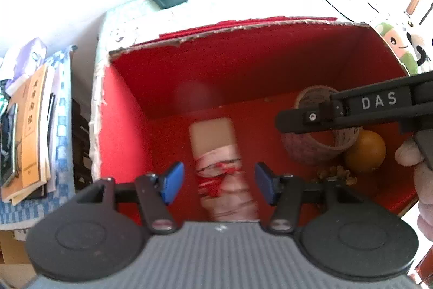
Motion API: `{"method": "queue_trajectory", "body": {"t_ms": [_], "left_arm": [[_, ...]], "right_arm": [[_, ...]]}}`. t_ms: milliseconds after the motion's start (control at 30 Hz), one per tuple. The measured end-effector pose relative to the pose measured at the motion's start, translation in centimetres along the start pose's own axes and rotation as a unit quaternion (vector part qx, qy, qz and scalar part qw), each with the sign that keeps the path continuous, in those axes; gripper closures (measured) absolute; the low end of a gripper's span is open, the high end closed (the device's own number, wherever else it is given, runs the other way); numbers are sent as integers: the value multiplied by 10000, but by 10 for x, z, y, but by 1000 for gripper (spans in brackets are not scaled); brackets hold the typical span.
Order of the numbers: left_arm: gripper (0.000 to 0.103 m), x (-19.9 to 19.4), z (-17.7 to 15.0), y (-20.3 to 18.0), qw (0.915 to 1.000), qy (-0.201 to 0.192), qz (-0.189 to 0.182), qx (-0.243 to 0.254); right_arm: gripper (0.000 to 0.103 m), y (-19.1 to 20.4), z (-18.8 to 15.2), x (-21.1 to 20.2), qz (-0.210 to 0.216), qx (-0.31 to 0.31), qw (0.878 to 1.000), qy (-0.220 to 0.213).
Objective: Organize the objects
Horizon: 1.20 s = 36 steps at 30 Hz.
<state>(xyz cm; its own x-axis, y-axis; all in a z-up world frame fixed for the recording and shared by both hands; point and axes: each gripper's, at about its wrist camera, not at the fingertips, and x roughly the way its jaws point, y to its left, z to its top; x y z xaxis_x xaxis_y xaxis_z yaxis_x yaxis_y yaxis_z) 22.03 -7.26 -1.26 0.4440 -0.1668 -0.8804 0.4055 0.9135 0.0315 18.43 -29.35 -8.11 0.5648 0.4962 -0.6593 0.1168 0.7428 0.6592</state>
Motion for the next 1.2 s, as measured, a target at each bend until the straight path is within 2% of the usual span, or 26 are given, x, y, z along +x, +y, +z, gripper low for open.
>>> {"method": "queue_trajectory", "body": {"t_ms": [200, 267, 433, 533, 667, 800, 967, 1033, 1100, 1167, 1200], "left_arm": [[43, -24, -2, 8, 9993, -350, -107, -115], [43, -34, -2, 14, 9987, -467, -137, -169], [43, -43, -2, 24, 9969, -609, -396, -295], [43, -46, -6, 26, 9964, -680, -438, -257], [43, -52, -16, 31, 9955, -681, -602, -273], [43, -61, -25, 32, 9958, -711, -542, -207], [42, -64, -31, 33, 9962, -705, -478, -192], [42, -62, -30, 34, 9966, -680, -424, -205], [42, -62, -29, 34, 9964, -679, -443, -241], [42, -61, -27, 34, 9961, -685, -494, -260], [42, -60, -27, 33, 9961, -696, -490, -249]], "right_arm": [[81, -2, 4, 0, 23, 183, 9997, 169], [81, 1, 7, 0, 232, 235, 9990, 290], [81, 28, 17, 2, 49, -211, 9993, 310], [81, 39, 21, 24, -111, -341, 9969, 702], [81, 46, 26, 52, 308, -215, 9920, 1207], [78, 63, 29, 87, 347, -185, 9839, 1746], [75, 85, 19, 132, -184, -534, 9706, 2339], [83, 87, 13, 141, -454, -671, 9659, 2461], [85, 88, 14, 139, -504, -654, 9665, 2429], [97, 88, 15, 134, -606, -734, 9650, 2443], [99, 87, 16, 131, -661, -770, 9644, 2443]]}}
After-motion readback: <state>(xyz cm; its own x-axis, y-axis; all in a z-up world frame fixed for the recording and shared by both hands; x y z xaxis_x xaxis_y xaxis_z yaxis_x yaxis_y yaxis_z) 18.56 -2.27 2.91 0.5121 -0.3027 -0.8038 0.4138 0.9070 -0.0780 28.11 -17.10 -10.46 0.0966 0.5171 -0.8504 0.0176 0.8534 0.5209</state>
